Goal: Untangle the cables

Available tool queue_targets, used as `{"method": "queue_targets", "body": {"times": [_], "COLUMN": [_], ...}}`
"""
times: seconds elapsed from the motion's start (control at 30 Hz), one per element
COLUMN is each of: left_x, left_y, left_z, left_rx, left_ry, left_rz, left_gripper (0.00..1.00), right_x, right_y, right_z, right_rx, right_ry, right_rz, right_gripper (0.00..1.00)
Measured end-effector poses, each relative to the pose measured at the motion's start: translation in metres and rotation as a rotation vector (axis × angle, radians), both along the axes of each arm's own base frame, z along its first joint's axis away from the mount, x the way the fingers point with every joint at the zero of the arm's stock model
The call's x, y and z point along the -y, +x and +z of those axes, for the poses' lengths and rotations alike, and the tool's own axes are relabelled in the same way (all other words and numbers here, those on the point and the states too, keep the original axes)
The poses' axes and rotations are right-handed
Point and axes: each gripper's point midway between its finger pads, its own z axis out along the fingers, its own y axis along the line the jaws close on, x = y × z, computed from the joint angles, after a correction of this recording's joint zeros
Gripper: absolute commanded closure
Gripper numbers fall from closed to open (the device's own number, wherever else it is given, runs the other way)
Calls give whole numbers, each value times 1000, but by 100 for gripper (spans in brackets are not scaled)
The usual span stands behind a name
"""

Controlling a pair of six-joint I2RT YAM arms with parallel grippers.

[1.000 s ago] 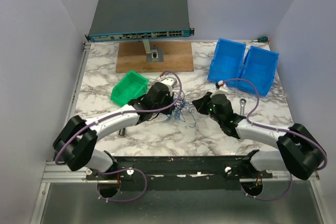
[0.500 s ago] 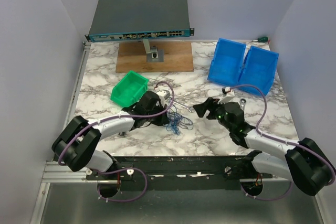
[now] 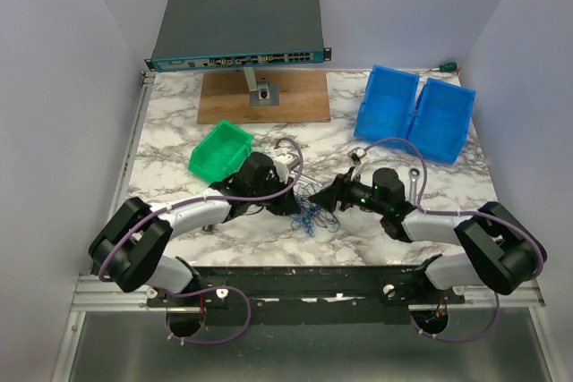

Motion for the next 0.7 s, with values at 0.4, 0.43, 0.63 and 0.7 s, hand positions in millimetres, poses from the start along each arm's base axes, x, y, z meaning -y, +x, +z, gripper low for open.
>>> {"method": "queue_targets", "body": {"times": [0.4, 0.43, 0.63, 0.7], "left_x": [9, 8, -9, -15], "left_y": [12, 13, 26, 35], "left_z": [17, 15, 15, 29], "left_rx": [38, 37, 69, 108], "left_ry": [-30, -21, 48, 28], "left_rz": [9, 21, 147, 204], "left_gripper": [100, 100, 100, 100], "right_x": [-13, -9, 37, 61], "right_y": [10, 16, 48, 55], "right_z": [-10, -11, -5, 6], "right_rx": [-50, -56, -81, -92], "right_ry": [-18, -34, -113, -107], "right_rz": [27, -14, -410, -576], "right_gripper": [99, 99, 99, 99]}}
